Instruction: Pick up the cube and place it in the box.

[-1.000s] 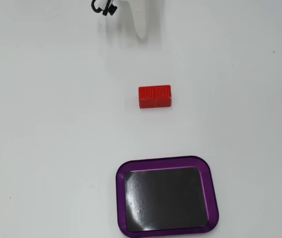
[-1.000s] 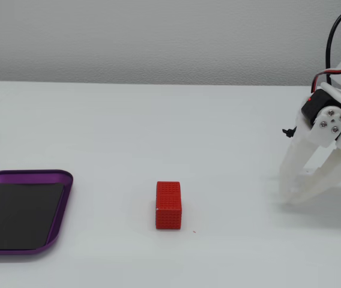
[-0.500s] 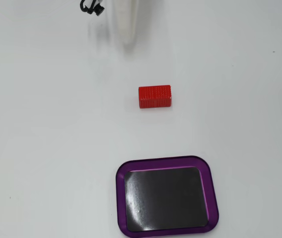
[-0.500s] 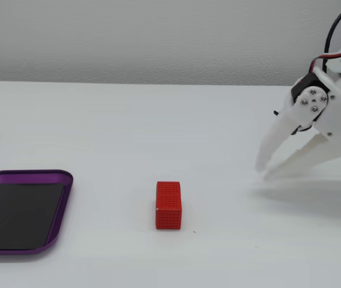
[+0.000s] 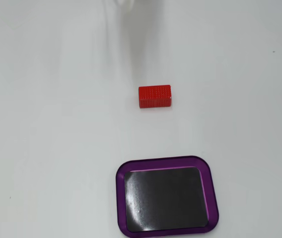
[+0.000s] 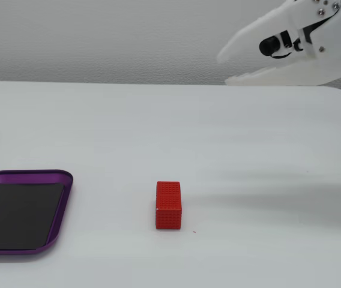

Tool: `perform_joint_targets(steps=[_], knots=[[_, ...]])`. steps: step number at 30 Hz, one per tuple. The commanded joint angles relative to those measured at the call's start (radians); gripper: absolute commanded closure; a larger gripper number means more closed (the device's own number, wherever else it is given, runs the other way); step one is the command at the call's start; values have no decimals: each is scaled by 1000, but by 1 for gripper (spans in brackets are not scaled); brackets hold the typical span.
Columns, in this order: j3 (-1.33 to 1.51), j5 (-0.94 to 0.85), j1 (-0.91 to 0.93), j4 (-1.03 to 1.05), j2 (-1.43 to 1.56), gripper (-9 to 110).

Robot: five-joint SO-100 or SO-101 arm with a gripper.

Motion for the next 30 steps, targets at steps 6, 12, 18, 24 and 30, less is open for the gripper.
perform_joint_targets(steps=[6,12,18,24,30], knots=[[-554,-91,-75,143,-859,87],[-928,-89,-144,304,-1336,75],[-1109,-78,-166,345,-1615,71],[-1062,-77,-155,279,-1672,71],[-1005,-81,-133,235,-1678,71]])
